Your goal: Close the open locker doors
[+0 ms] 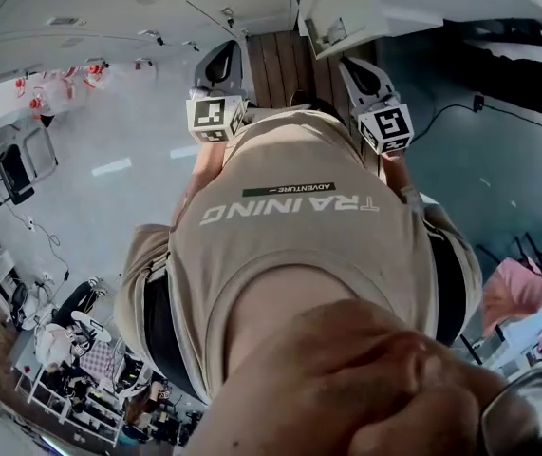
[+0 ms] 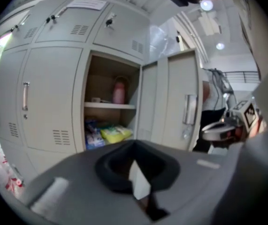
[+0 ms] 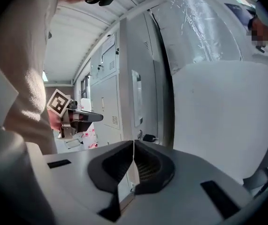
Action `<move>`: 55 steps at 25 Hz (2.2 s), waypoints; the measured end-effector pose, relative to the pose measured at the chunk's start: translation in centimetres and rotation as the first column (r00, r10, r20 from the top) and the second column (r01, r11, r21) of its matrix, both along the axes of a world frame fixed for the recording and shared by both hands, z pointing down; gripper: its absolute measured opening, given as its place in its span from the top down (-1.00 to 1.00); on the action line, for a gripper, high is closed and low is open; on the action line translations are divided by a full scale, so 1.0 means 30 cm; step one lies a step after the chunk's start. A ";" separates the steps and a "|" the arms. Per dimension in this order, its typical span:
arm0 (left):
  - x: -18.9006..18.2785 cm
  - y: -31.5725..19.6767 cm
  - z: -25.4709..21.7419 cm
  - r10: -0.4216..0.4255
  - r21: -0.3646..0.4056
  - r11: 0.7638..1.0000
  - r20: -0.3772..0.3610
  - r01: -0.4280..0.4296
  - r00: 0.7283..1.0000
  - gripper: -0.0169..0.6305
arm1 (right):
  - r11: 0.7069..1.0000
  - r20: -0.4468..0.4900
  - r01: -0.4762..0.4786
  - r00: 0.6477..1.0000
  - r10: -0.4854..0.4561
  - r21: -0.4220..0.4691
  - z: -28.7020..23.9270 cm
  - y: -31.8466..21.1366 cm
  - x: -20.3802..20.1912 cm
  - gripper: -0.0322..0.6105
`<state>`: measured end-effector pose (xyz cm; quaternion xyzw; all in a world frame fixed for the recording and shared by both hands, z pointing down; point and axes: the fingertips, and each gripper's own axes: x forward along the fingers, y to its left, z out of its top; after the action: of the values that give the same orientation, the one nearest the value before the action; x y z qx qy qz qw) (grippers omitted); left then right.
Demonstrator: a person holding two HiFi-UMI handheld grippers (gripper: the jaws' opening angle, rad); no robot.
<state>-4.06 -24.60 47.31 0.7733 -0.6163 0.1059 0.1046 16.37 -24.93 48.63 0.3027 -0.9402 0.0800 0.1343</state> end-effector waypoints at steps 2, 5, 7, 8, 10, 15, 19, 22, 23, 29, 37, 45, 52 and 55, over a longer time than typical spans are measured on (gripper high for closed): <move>0.016 0.011 -0.012 -0.009 -0.006 1.000 0.013 0.009 1.000 0.97 | 0.999 -0.001 0.034 0.999 -0.034 0.024 -0.029 -0.021 0.015 0.85; 0.015 0.019 -0.017 -0.027 -0.018 0.999 0.017 0.028 0.999 0.97 | 0.994 0.011 0.083 0.996 -0.084 0.065 -0.069 -0.049 -0.019 0.85; 0.006 0.028 -0.020 -0.044 -0.019 0.999 0.009 0.045 0.999 0.97 | 0.991 0.013 0.105 0.994 -0.107 0.082 -0.087 -0.058 -0.045 0.85; -0.003 0.032 -0.022 -0.054 -0.021 0.998 0.006 0.054 0.999 0.97 | 0.990 0.014 0.116 0.993 -0.118 0.084 -0.093 -0.059 -0.058 0.85; -0.027 0.046 -0.030 -0.072 -0.025 0.997 0.006 0.072 0.997 0.97 | 0.987 0.025 0.140 0.990 -0.142 0.075 -0.105 -0.048 -0.091 0.85; -0.101 0.074 -0.012 -0.140 -0.031 0.990 0.023 0.140 0.990 0.97 | 0.970 0.058 0.226 0.971 -0.231 0.087 -0.120 -0.044 -0.219 0.85; -0.125 0.119 0.003 -0.182 -0.052 0.982 0.027 0.183 0.983 0.97 | 0.953 0.082 0.286 0.952 -0.294 0.099 -0.139 -0.046 -0.328 0.85; -0.147 0.155 -0.008 -0.224 -0.056 0.973 0.032 0.225 0.974 0.97 | 0.941 0.105 0.326 0.937 -0.334 0.086 -0.160 -0.049 -0.399 0.85; -0.163 0.160 -0.010 -0.240 -0.054 0.969 0.034 0.242 0.970 0.97 | 0.937 0.114 0.339 0.931 -0.347 0.084 -0.166 -0.055 -0.426 0.85; -0.290 0.196 -0.009 -0.281 -0.034 0.959 0.011 0.281 0.960 0.97 | 0.940 0.145 0.337 0.929 -0.341 0.051 -0.171 -0.090 -0.593 0.85; -0.463 0.190 -0.020 -0.256 0.009 0.967 -0.029 0.256 0.966 0.97 | 0.970 0.082 0.238 0.967 -0.241 0.049 -0.191 -0.185 -0.768 0.85; -0.573 0.134 0.050 -0.224 -0.006 0.975 -0.068 0.224 0.972 0.97 | 0.983 0.047 0.164 0.985 -0.168 0.088 -0.205 -0.289 -0.878 0.85; -0.596 0.059 0.008 -0.198 0.006 0.980 -0.035 0.198 0.980 0.97 | 0.987 0.065 0.137 0.988 -0.142 0.082 -0.213 -0.386 -0.934 0.85; -0.585 0.036 -0.014 -0.205 0.011 0.979 -0.046 0.205 0.978 0.97 | 0.989 0.077 0.135 0.987 -0.140 0.067 -0.213 -0.422 -0.944 0.85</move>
<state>-21.60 -23.51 46.89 0.7085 -0.6911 0.0725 0.1228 -11.95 -37.58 42.24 0.2375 -0.9656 0.0536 0.0917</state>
